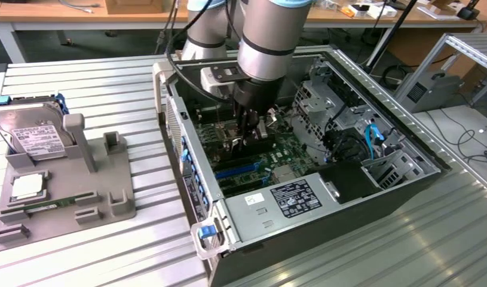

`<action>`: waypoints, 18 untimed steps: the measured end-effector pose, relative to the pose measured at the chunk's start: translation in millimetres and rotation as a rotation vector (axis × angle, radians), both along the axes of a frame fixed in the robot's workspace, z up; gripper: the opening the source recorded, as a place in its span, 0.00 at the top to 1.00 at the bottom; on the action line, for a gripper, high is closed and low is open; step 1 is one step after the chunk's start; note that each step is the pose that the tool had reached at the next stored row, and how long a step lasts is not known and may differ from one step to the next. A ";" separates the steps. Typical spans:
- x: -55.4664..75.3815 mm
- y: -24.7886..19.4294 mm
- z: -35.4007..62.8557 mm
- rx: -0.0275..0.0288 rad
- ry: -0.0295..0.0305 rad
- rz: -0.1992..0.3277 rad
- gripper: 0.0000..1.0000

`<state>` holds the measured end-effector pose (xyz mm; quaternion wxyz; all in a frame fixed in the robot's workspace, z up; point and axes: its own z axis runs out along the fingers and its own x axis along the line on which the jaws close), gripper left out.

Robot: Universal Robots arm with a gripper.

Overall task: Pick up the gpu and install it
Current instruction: 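Insert the gpu into the slot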

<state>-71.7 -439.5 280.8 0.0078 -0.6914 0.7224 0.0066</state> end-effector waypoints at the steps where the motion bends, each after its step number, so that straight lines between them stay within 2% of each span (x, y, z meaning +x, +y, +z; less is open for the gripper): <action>1: 5.8 -0.1 -0.7 -0.0022 0.0010 -0.001 0.73; 3: 11.4 -0.1 -1.9 -0.0070 0.0012 -0.002 0.73; 6: 19.2 -0.1 -2.1 -0.0074 0.0024 -0.003 0.73; 18: 19.1 -1.4 -2.2 -0.0083 0.0025 -0.003 0.73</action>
